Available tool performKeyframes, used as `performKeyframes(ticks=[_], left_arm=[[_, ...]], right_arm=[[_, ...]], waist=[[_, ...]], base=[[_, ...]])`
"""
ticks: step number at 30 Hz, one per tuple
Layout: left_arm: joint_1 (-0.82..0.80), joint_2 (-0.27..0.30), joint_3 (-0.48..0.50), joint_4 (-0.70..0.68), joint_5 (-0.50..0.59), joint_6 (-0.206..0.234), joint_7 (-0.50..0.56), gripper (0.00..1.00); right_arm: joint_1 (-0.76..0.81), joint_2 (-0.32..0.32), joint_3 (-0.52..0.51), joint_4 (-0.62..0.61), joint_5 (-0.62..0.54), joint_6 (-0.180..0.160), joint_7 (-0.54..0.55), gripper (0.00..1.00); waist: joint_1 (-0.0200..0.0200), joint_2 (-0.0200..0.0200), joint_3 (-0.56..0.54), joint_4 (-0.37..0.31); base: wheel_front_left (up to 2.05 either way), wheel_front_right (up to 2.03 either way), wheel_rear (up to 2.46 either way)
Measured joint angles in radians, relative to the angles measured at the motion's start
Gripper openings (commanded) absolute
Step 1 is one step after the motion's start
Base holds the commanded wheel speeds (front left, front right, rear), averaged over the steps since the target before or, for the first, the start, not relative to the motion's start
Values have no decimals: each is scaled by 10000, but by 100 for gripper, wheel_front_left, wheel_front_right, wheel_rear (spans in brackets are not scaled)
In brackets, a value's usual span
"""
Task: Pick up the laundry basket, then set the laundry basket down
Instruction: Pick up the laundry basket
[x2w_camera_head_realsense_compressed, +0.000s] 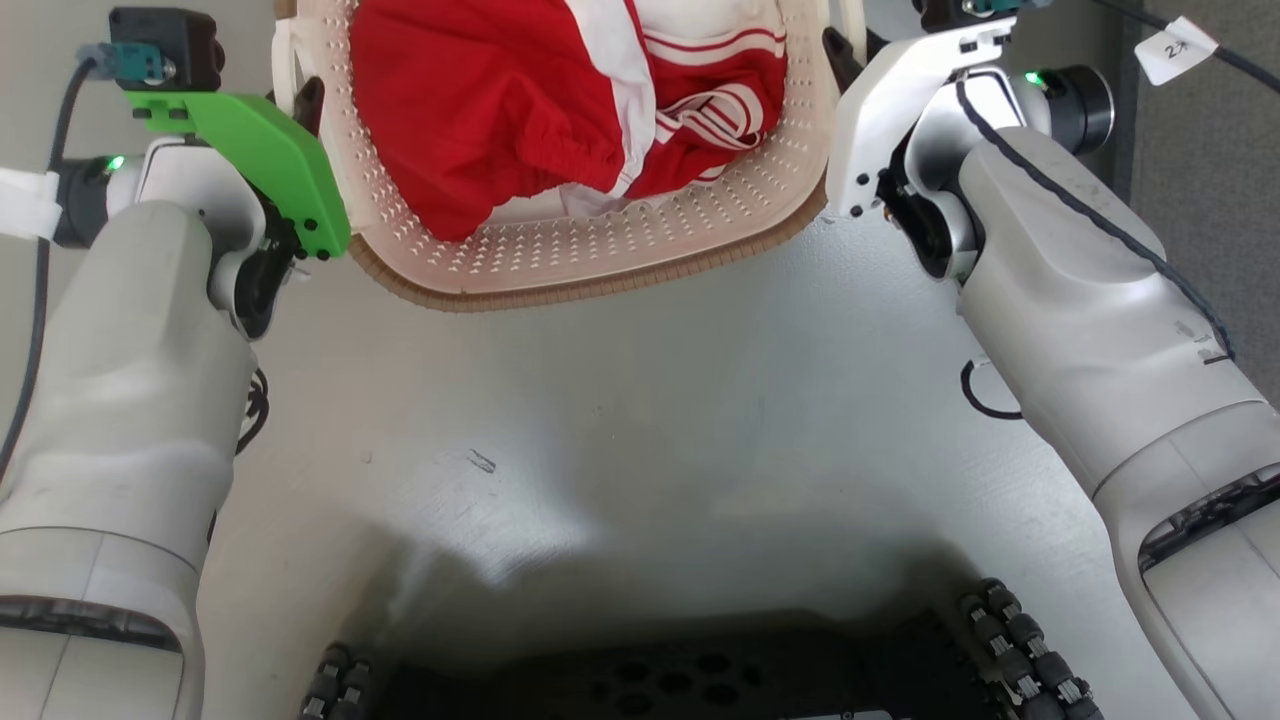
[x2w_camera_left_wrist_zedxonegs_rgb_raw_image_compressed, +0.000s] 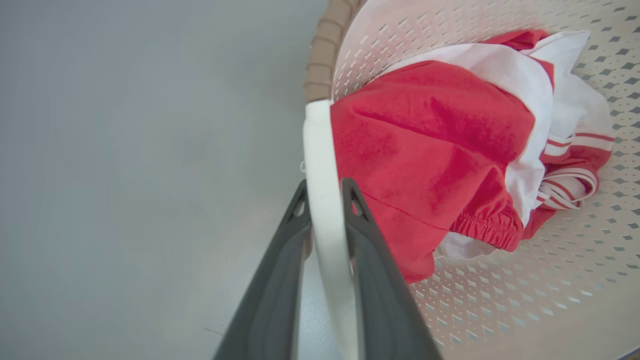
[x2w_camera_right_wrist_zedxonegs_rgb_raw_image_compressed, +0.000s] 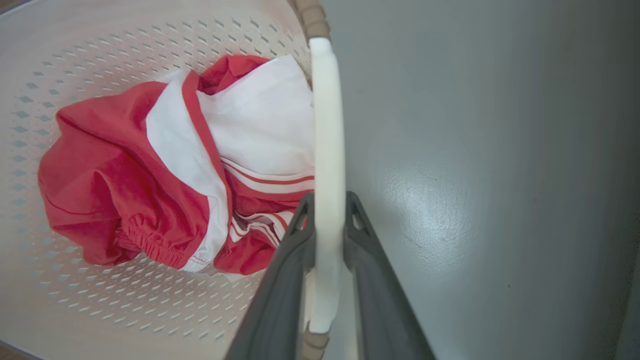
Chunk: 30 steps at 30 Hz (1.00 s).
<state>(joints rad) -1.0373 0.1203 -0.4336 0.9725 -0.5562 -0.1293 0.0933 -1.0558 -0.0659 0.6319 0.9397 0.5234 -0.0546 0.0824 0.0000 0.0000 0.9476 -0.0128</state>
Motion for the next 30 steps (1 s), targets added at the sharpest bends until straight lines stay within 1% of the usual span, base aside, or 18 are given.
performKeyframes(ticks=[7,17,21,22,25,26,30], left_arm=[[17,-142,-44,483,-132,-2,-370,0],[403,-364,-268,1055,-389,-25,-577,0],[610,-464,-330,1252,-518,-25,-589,0],[750,-516,-341,1373,-591,-25,-589,0],[966,-591,-347,1536,-719,-25,-587,0],[1102,-637,-351,1630,-842,-25,-575,0],[1363,-729,-357,1852,-1099,-27,-410,0]], right_arm=[[78,36,253,316,320,2,-244,0],[721,52,566,692,892,52,-378,0],[1016,59,656,813,1108,107,-393,0],[1151,67,719,890,1216,184,-395,0],[1397,100,807,989,1455,196,-391,0],[1567,104,855,1070,1553,280,-389,0],[1851,127,917,1206,1743,370,-366,0]], waist=[[0,0,-301,42],[0,0,-995,68],[0,0,-1346,65],[0,0,-1539,64],[0,0,-1845,62],[0,0,-2057,62],[0,0,-2501,61]], base=[[0,0,0],[0,0,0],[0,0,0],[0,0,0],[0,0,0],[0,0,0],[0,0,0]])
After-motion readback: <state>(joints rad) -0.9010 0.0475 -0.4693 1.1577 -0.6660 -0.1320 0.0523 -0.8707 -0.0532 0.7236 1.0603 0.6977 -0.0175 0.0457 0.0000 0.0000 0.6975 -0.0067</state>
